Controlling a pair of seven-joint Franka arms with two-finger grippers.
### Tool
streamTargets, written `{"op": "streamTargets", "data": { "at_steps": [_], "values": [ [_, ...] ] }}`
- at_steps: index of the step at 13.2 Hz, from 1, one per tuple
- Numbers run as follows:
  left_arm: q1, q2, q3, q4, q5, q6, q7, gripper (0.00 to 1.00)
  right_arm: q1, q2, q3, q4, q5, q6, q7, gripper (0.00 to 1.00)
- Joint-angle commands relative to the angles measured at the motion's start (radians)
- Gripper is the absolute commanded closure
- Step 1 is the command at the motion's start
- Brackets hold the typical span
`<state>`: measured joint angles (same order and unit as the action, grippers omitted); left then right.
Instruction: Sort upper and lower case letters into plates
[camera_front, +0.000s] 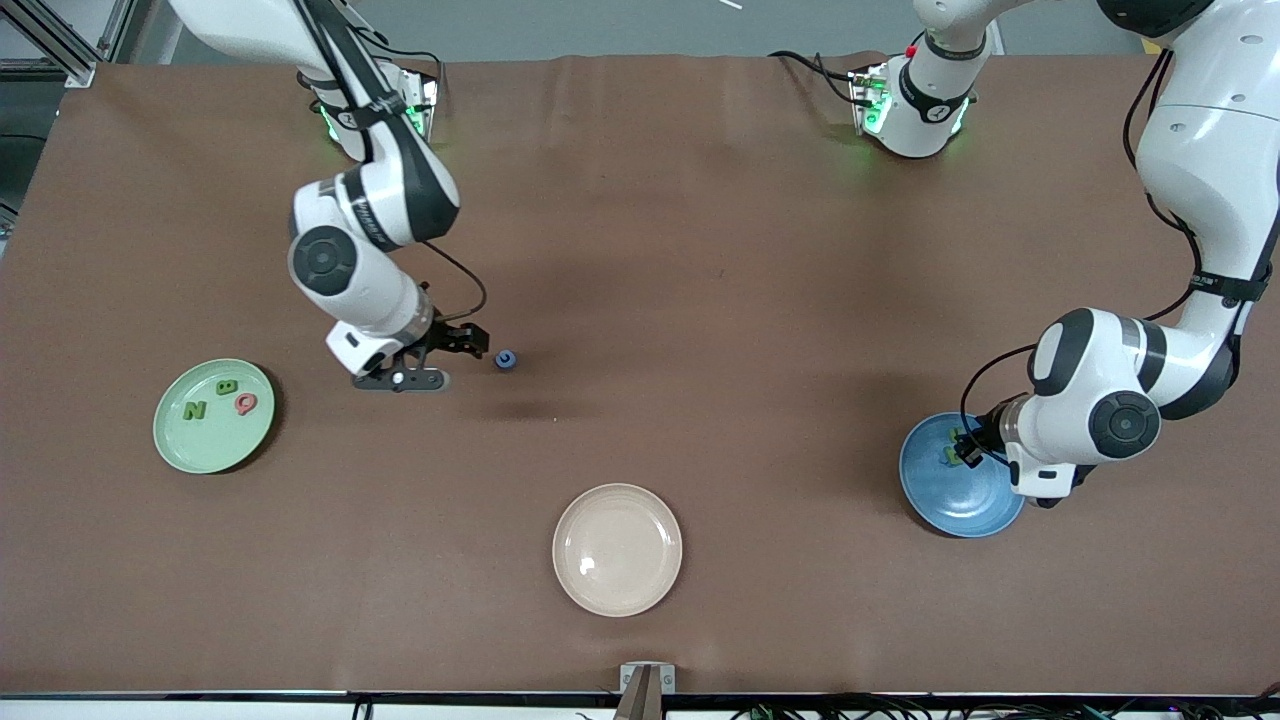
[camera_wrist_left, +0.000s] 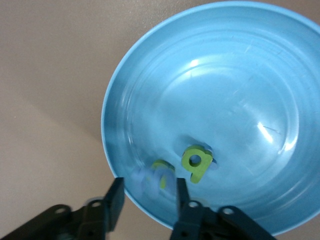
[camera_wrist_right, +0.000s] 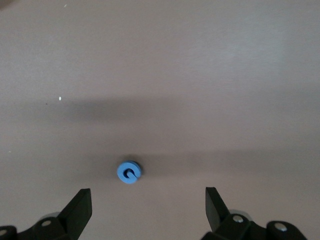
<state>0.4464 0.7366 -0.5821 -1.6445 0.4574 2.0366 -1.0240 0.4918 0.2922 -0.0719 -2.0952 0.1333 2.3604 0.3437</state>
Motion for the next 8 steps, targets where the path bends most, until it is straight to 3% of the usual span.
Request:
{"op": "streamTargets", "data": {
  "at_steps": [1, 5, 8],
  "values": [
    [0.003, -0.023, -0.027, -0.012, 0.023, -0.002, 0.001, 0.00, 0.031, 0.051, -0.011, -0.022, 0.009, 0.101, 0.012, 0.00],
    [0.006, -0.167, -0.093, 0.014, 0.012, -0.076, 0.178, 0.00, 0.068, 0.117, -0.011, -0.029, 0.009, 0.183, 0.021, 0.00],
    [0.006, -0.299, -0.100, 0.046, 0.006, -0.159, 0.329, 0.00, 0.091, 0.142, -0.011, -0.032, 0.009, 0.191, 0.034, 0.00]
  ]
}}
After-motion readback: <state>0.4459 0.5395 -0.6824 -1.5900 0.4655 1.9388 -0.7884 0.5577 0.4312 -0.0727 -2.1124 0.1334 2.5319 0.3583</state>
